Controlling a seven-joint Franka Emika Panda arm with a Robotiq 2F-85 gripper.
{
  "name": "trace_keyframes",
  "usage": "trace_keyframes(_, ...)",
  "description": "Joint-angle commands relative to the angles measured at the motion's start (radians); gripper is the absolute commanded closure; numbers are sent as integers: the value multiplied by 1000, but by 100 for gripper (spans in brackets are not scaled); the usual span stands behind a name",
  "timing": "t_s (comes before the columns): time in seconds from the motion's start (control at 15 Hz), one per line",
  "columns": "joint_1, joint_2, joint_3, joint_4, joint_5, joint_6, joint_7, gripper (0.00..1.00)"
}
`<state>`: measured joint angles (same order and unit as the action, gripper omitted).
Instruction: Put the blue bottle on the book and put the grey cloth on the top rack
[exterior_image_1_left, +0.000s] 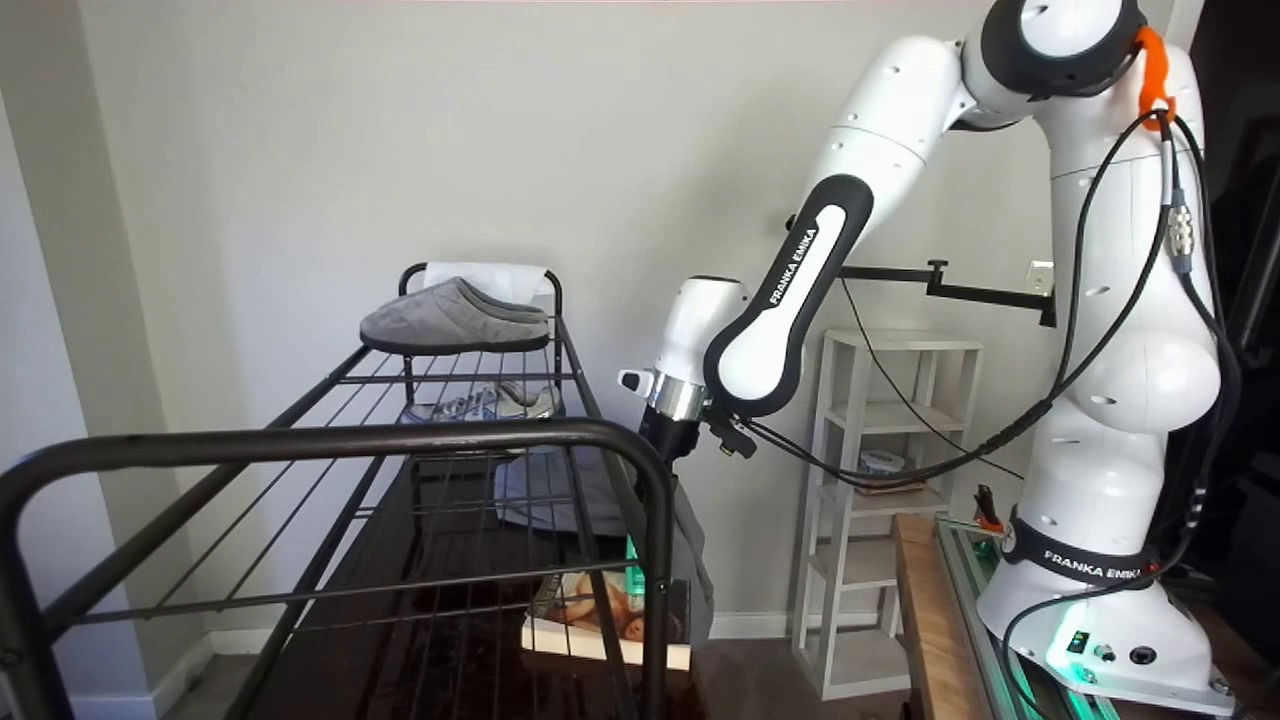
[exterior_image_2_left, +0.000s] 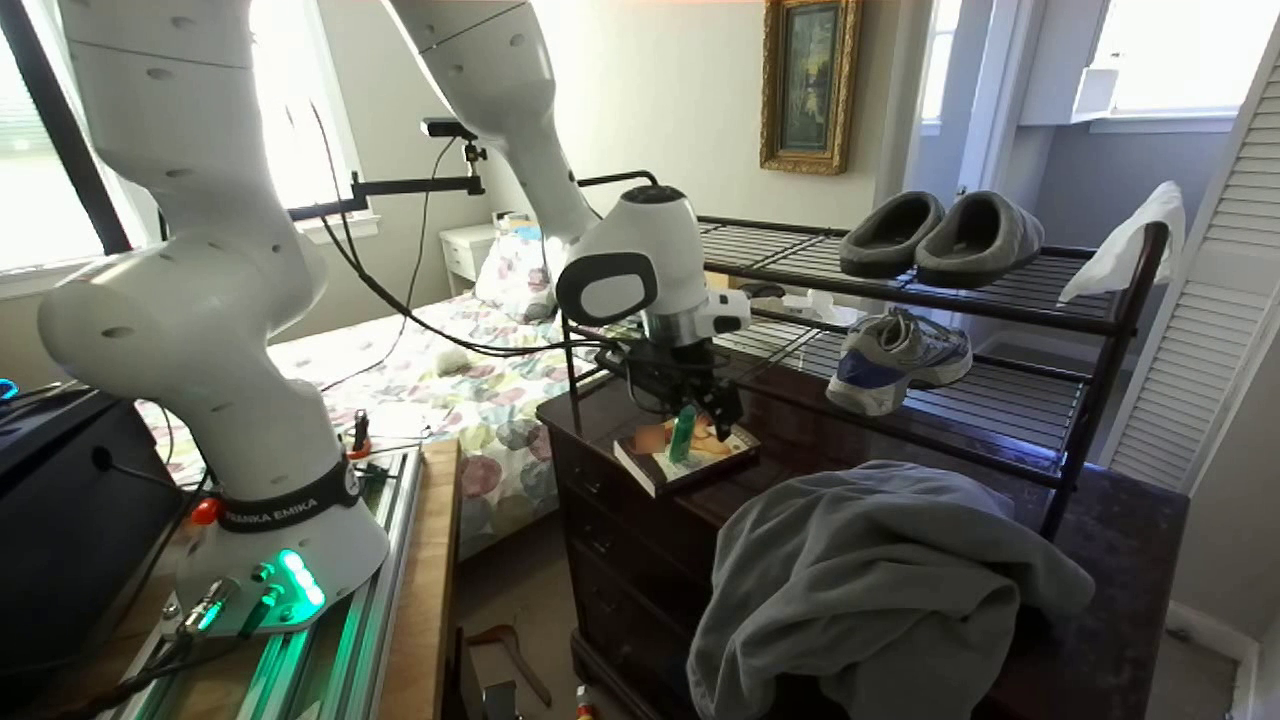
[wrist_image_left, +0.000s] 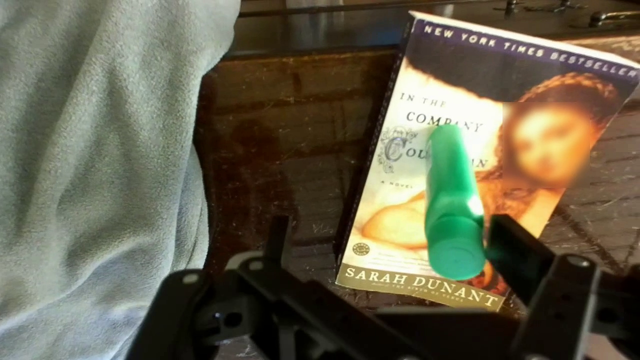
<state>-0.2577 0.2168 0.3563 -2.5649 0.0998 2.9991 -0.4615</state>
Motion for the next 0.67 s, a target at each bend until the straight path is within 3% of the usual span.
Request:
trace_keyframes(0.0,-62,83,101,56,85,-38,-79,0)
trace_keyframes(0.27,-48,113,108,81,74,-56,-84,0)
trace_keyframes(0.6,-78,98,151,85,84,-64,-101,0)
